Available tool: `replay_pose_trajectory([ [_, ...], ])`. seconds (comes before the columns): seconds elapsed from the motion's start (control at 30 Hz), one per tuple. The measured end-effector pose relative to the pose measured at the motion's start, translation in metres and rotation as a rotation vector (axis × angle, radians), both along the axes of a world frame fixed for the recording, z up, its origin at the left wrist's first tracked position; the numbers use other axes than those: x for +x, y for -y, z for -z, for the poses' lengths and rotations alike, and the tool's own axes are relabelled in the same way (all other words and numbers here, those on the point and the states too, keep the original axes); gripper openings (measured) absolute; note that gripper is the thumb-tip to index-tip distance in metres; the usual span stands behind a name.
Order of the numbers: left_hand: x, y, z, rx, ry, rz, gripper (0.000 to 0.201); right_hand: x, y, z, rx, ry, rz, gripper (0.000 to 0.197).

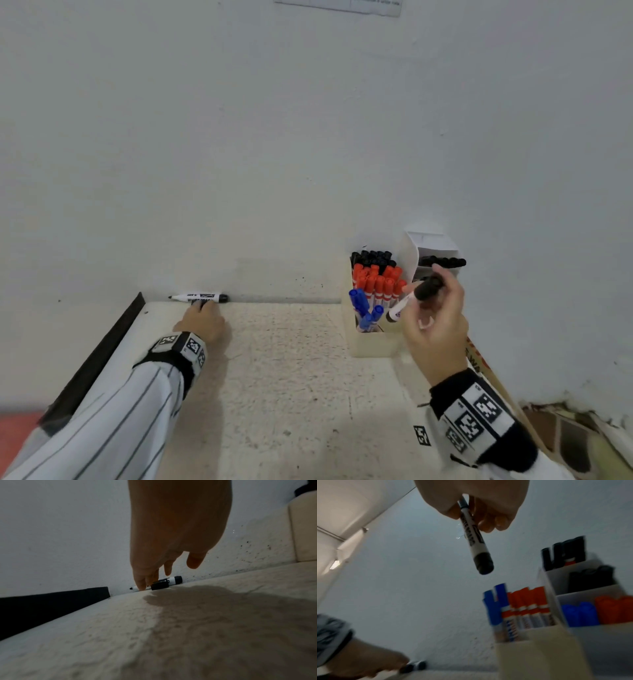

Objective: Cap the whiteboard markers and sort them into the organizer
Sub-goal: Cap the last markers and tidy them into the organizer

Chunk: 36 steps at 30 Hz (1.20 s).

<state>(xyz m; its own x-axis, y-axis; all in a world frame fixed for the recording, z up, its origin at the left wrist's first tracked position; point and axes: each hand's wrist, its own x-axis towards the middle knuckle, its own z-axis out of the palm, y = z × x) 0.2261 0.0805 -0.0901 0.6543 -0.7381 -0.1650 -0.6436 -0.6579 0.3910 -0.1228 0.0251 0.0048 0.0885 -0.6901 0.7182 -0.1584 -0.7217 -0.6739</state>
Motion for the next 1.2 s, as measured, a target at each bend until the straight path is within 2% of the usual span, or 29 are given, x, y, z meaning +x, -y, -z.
replay_pose_trajectory([
  [0.17, 0.01, 0.012, 0.005, 0.056, 0.197, 0.008, 0.045, -0.025, 0.046, 0.001, 0.051, 0.013, 0.156, 0.047],
  [0.23, 0.01, 0.011, 0.003, 0.062, 0.203, -0.004, 0.039, -0.03, 0.057, 0.009, 0.078, -0.005, 0.182, 0.024],
  [0.37, 0.015, 0.01, -0.002, 0.085, 0.198, -0.033, 0.03, -0.031, 0.066, 0.027, 0.075, -0.064, 0.275, 0.05],
  [0.43, 0.016, 0.007, -0.005, 0.102, 0.199, -0.041, 0.028, -0.03, 0.066, 0.03, 0.043, -0.092, 0.302, 0.049],
  [0.5, 0.014, 0.004, -0.005, 0.119, 0.202, -0.05, 0.026, -0.03, 0.067, 0.03, 0.05, -0.103, 0.321, 0.038],
  [0.6, 0.01, -0.002, -0.005, 0.117, 0.208, -0.061, 0.023, -0.03, 0.071, 0.024, 0.15, -0.122, 0.284, 0.036],
  [0.67, 0.006, -0.006, -0.006, 0.076, 0.17, -0.053, 0.019, -0.028, 0.076, 0.021, 0.194, -0.149, 0.289, 0.038],
  [0.73, 0.003, -0.008, -0.007, 0.009, 0.117, -0.044, 0.014, -0.027, 0.083, 0.022, 0.174, -0.249, 0.327, 0.03],
  [0.93, -0.012, -0.017, -0.011, -0.155, -0.027, -0.049, 0.03, -0.021, 0.098, 0.03, 0.105, -0.465, 0.459, 0.024],
  [1.2, -0.024, -0.036, -0.012, -0.247, -0.176, -0.109, 0.029, -0.018, 0.093, 0.031, 0.105, -0.532, 0.531, 0.018],
])
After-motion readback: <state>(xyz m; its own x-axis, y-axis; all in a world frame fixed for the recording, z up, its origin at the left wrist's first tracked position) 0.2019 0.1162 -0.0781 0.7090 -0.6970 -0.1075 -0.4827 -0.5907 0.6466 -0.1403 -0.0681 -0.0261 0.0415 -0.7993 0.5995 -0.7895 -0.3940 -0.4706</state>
